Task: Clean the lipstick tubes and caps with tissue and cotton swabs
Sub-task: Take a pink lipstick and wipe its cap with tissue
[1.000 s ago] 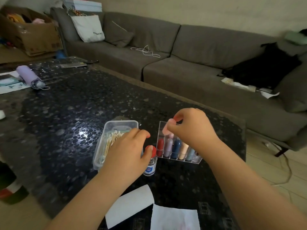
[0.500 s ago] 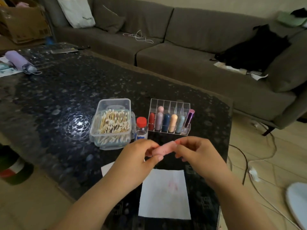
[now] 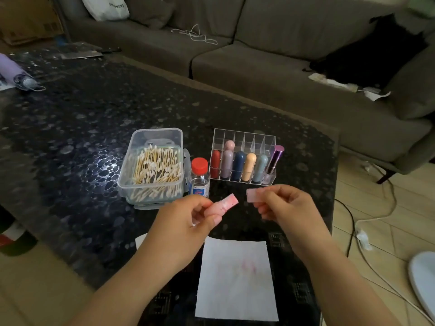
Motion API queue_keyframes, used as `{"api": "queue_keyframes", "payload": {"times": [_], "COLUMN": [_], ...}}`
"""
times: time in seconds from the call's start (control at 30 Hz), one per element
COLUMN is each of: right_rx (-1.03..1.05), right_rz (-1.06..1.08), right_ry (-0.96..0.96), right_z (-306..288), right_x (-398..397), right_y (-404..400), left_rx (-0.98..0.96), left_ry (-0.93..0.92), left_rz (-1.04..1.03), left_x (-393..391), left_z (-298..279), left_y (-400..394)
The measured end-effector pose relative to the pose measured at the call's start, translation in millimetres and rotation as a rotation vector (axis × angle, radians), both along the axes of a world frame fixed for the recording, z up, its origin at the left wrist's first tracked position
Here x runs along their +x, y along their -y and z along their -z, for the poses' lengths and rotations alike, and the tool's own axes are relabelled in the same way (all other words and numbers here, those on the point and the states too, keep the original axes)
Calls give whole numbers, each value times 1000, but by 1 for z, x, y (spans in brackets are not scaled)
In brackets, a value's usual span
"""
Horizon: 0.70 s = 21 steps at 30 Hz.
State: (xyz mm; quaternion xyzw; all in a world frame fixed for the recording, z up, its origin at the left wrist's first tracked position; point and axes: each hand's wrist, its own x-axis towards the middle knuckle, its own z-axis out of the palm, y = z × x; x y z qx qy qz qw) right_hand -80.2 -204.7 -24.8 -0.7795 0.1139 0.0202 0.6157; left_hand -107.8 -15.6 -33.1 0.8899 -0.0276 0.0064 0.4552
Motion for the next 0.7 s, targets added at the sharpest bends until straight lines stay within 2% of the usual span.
{"api": "queue_keyframes", "payload": {"times": [0.13, 0.3, 0.4, 0.5, 0.57, 0.7], "right_rx": [-281, -657, -752, -764, -701, -246], "right_rz": [-69, -175, -186, -186, -162, -165], "right_ry": [-46, 8, 30, 52, 134, 240], "right_z": [17, 26, 29, 28, 22, -2], "right_x": [6, 5, 5, 1, -3, -15], "right_y": [-11, -19, -17, -16, -16, -17], "left_rx": [-107, -228, -308, -460, -557, -743], "left_ry": [-64, -78, -103, -153, -180, -241], "left_rz": [-52, -74, -60, -44, -45, -7], "left_x": [1, -4, -9, -11, -12, -12], "left_z": [3, 0, -6, -10, -11, -12], "left_y": [-5, -9, -10, -8, -5, -1]}}
